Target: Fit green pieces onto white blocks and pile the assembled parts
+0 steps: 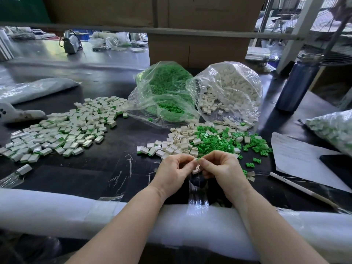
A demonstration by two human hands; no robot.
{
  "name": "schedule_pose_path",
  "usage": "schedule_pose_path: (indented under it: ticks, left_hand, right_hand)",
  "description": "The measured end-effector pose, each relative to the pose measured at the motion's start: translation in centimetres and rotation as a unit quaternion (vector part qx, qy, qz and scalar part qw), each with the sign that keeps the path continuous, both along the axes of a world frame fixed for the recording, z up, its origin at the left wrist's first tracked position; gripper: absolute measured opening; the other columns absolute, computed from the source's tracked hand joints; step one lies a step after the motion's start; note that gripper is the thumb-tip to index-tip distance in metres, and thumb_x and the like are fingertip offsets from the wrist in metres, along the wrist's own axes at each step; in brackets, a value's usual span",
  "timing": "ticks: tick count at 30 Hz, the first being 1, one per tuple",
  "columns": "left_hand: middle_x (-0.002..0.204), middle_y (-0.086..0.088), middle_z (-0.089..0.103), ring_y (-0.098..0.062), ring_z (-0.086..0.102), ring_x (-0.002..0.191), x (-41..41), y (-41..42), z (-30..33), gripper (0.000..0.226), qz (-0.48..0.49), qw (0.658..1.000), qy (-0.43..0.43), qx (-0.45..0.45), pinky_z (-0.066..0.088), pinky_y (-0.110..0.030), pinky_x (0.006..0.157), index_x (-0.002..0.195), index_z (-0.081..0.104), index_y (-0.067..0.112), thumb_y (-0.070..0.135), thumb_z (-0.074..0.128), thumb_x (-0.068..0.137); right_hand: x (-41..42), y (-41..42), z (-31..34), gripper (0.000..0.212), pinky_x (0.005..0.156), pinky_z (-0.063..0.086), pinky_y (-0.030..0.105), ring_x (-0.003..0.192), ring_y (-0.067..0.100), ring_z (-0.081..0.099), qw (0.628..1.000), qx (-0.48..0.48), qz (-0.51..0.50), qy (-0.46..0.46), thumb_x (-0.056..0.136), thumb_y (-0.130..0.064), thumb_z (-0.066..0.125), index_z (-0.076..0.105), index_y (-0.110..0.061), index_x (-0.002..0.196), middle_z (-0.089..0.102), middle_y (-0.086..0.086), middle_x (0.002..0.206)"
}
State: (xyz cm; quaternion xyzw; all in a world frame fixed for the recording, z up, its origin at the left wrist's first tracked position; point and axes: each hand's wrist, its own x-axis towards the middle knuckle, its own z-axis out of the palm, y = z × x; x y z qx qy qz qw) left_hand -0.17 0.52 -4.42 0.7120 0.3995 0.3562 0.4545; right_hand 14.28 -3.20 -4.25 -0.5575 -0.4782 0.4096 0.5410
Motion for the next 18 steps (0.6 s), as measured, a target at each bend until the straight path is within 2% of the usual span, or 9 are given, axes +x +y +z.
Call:
schedule_pose_path:
  ticks: [4,9,13,15,18]
  left_hand:
    - [0.082,-0.015,0.067,-0.019,0.059,0.074,-0.03,-0.17,0.04,0.014,0.013,1.000,-0.005,0.002,0.050,-0.028,0.076,0.090,0.067,0.024,0.012,0.062,0.087]
    - [0.072,-0.013,0.061,-0.020,0.054,0.068,-0.10,-0.20,0.27,0.023,0.014,1.000,-0.002,0.006,0.050,-0.036,0.072,0.077,0.064,0.028,0.007,0.062,0.083]
    - [0.077,-0.016,0.063,-0.020,0.055,0.070,-0.14,-0.13,0.31,0.022,0.009,1.000,-0.011,0.002,0.050,-0.037,0.074,0.079,0.064,0.026,0.005,0.060,0.084]
    - [0.082,-0.019,0.063,-0.020,0.053,0.072,-0.12,-0.05,0.33,0.021,0.005,1.000,-0.022,-0.002,0.049,-0.032,0.073,0.081,0.064,0.024,0.004,0.059,0.085]
    - [0.100,-0.011,0.056,-0.012,0.053,0.079,-0.11,0.00,0.36,0.023,0.001,1.000,-0.024,0.010,0.045,-0.013,0.074,0.082,0.064,0.026,0.004,0.059,0.086]
  right_hand:
    - [0.06,-0.08,0.05,0.016,0.048,0.048,0.020,0.051,0.010,0.056,1.000,0.020,0.014,0.013,0.076,-0.003,0.073,0.066,-0.013,0.066,0.064,0.001,0.057]
    - [-0.06,0.03,-0.06,0.021,0.050,0.048,0.021,0.052,0.013,0.054,0.999,0.036,0.038,-0.012,0.073,-0.001,0.075,0.068,-0.017,0.061,0.064,0.002,0.058]
    - [0.10,-0.03,-0.05,0.019,0.052,0.050,0.022,0.054,0.012,0.056,0.998,0.031,0.050,0.018,0.077,-0.003,0.071,0.069,-0.016,0.064,0.066,0.002,0.061]
    - [0.19,-0.03,-0.13,0.013,0.053,0.052,0.023,0.057,0.013,0.058,0.998,0.030,0.041,0.034,0.081,-0.007,0.069,0.069,-0.015,0.071,0.065,0.003,0.065]
    - [0.03,0.09,-0.17,0.005,0.058,0.053,0.023,0.065,0.013,0.059,0.998,0.018,0.044,0.046,0.085,-0.016,0.064,0.067,-0.011,0.085,0.065,0.001,0.070]
